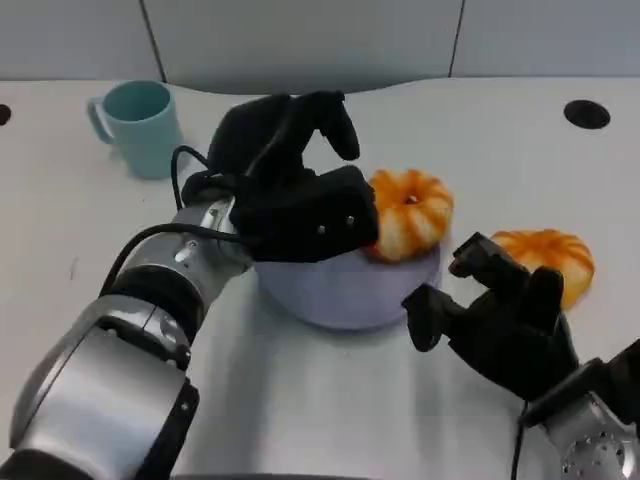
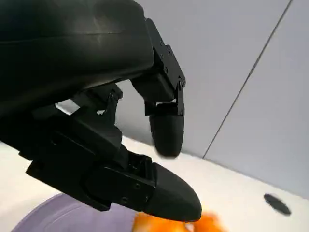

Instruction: Grasp the bread from the table and place it into the plate.

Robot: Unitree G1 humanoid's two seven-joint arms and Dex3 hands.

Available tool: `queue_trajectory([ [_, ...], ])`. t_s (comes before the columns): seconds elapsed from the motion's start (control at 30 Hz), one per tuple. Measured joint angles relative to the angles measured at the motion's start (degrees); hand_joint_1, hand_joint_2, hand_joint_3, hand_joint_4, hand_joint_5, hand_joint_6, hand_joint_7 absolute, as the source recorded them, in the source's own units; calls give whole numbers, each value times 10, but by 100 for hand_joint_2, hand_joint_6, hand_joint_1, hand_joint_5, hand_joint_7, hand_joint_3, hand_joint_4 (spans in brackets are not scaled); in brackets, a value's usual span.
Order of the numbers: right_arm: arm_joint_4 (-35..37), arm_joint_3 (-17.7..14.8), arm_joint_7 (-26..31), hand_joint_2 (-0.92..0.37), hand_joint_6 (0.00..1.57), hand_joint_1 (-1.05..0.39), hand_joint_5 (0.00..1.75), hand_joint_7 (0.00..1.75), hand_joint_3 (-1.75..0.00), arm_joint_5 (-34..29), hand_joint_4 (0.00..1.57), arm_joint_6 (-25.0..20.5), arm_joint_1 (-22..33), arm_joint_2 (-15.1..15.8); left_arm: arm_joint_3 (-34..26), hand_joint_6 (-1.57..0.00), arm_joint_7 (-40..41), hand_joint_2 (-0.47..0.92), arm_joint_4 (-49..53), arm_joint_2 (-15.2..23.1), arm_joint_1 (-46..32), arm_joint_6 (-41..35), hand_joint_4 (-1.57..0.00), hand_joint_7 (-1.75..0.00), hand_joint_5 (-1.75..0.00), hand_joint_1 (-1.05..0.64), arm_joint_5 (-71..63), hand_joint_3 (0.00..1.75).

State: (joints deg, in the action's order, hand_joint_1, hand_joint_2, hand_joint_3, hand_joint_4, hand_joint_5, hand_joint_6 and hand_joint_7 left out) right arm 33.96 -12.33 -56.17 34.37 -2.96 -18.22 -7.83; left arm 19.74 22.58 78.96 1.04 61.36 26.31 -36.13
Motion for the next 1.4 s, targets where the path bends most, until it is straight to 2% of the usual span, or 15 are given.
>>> queue_trajectory([
  [0.3, -21, 2, 15, -92, 85, -78, 140, 86, -25, 2, 91, -12, 17, -5, 15, 0, -21, 92, 0, 21, -1, -29, 0, -100, -127, -105, -2, 32],
  [0.4, -21, 2, 17, -92, 87, -78, 140, 86, -25, 2, 92, -15, 16, -5, 16, 0, -21, 92, 0, 24, -2, -32, 0, -103, -128, -105, -2, 35],
  [0.47, -21, 2, 19, -92, 87, -78, 140, 86, -24, 2, 92, -17, 16, -5, 15, 0, -21, 92, 0, 26, -2, -31, 0, -113, -135, -105, 0, 33],
  [0.6, -21, 3, 21, -92, 87, -77, 139, 85, -30, 1, 90, -20, 16, -5, -55, 0, -39, 92, -4, 25, -18, 8, 0, -129, -151, -105, 72, 32],
  [0.63, -21, 3, 21, -92, 87, -76, 138, 85, -31, 1, 90, -20, 16, -5, -85, -7, -56, 92, -6, 24, -24, 23, -9, -135, -153, -105, 107, 28],
  [0.7, -20, 3, 21, -92, 86, -77, 137, 85, -32, 1, 89, -19, 16, -6, -160, -23, -127, 91, -11, 18, -37, 34, -35, -134, -137, -105, 193, 13],
  [0.83, -18, 3, 22, -92, 86, -78, 138, 85, -27, 1, 90, -18, 16, -11, -313, -31, -314, 89, -18, 6, -46, -3, -52, -127, -121, -105, 386, 2],
  [0.87, -18, 3, 22, -92, 87, -79, 137, 84, -25, 1, 90, -18, 16, -14, -349, -38, -363, 88, -22, 5, -48, -23, -65, -119, -106, -105, 433, 1],
  [0.9, -18, 3, 24, -92, 87, -79, 137, 83, -24, 1, 90, -18, 16, -16, -384, -41, -412, 88, -28, 5, -53, -47, -69, -116, -101, -105, 478, 1],
  [0.97, -18, 3, 34, -92, 89, -80, 139, 82, -23, 1, 92, -20, 16, -19, -447, -50, -507, 85, -39, 6, -69, -105, -95, -105, -69, -105, 562, 1],
  [1.03, -25, 3, 57, -92, 90, -80, 142, 82, -21, 0, 92, -23, 17, -22, -498, -59, -600, 83, -61, 14, -103, -165, -108, -98, -52, -105, 632, 0],
  [1.07, -34, 3, 67, -92, 90, -81, 143, 82, -21, -1, 92, -23, 18, -22, -511, -65, -629, 82, -71, 19, -125, -182, -113, -93, -48, -105, 651, 0],
  [1.17, -50, 4, 83, -92, 88, -79, 148, 83, -21, -1, 89, -31, 19, -20, -522, -94, -671, 82, -101, 27, -189, -202, -134, -56, -22, -105, 673, 0],
  [1.27, -56, 10, 84, -92, 87, -79, 149, 85, -24, -1, 87, -34, 22, -19, -519, -109, -683, 84, -139, 19, -248, -211, -148, -41, -12, -105, 676, 1],
  [1.4, -56, 19, 77, -92, 87, -79, 148, 88, -24, -2, 88, -33, 24, -16, -502, -113, -683, 85, -210, -16, -310, -231, -150, -37, -9, -105, 679, 1],
])
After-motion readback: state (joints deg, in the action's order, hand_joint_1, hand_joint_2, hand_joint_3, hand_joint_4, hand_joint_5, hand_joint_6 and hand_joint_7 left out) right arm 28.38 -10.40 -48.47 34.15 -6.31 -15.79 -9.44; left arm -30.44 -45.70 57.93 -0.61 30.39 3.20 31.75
